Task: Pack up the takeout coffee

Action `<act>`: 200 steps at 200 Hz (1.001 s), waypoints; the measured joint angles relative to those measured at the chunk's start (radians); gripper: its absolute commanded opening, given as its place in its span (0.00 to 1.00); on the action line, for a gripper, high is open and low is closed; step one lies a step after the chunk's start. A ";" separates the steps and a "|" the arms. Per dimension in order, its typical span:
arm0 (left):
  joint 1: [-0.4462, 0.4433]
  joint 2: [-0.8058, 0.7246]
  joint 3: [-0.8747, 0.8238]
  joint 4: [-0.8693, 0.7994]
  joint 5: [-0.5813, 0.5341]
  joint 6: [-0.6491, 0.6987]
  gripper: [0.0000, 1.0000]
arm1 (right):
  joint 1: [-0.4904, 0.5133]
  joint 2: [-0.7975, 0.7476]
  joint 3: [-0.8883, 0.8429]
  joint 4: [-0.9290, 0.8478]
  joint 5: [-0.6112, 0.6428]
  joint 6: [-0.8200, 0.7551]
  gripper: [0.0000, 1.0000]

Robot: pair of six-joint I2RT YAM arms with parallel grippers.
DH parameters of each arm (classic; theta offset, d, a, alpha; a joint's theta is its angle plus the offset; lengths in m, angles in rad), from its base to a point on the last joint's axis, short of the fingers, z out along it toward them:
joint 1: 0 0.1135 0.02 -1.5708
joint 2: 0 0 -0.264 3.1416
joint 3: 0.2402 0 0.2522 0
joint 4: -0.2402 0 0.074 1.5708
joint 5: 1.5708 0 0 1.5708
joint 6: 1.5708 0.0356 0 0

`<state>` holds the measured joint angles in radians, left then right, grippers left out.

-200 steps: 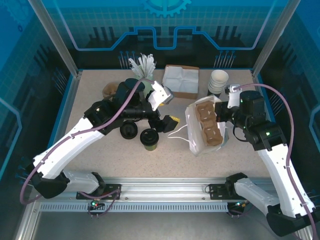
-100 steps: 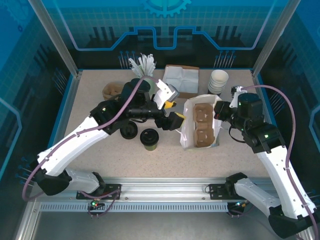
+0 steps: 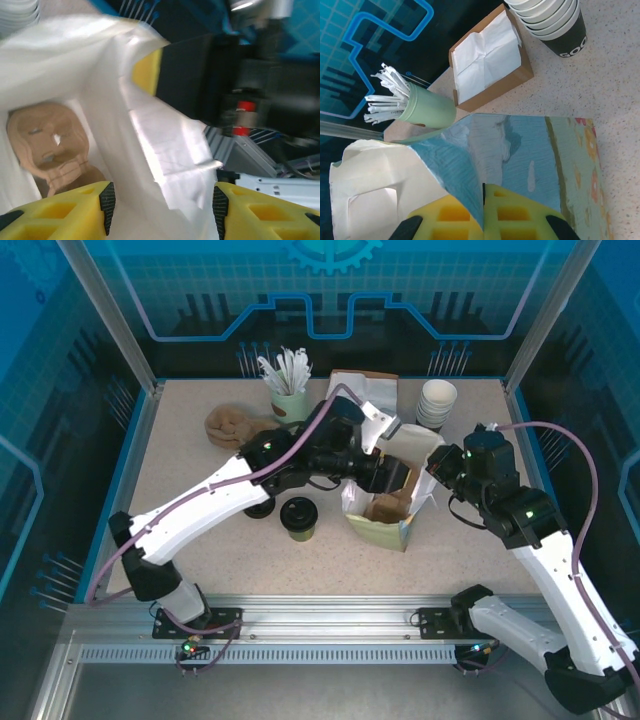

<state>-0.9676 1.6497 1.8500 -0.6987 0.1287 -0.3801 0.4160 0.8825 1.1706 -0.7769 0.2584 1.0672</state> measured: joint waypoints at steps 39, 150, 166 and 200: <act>-0.038 0.128 0.091 -0.137 -0.111 -0.071 0.48 | 0.019 -0.010 -0.055 0.003 0.008 0.085 0.00; -0.065 0.286 0.124 -0.259 -0.203 -0.092 0.38 | 0.025 -0.057 -0.171 0.034 0.000 0.168 0.00; -0.065 0.295 0.124 -0.259 -0.203 -0.092 0.37 | 0.025 -0.058 -0.172 0.035 -0.002 0.167 0.00; -0.066 0.315 0.124 -0.260 -0.195 -0.092 0.37 | 0.025 -0.078 -0.178 0.035 -0.004 0.163 0.00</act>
<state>-1.0340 1.9652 1.9736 -0.9588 -0.0658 -0.4725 0.4408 0.8043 0.9924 -0.7418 0.2543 1.2304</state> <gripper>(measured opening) 0.371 0.040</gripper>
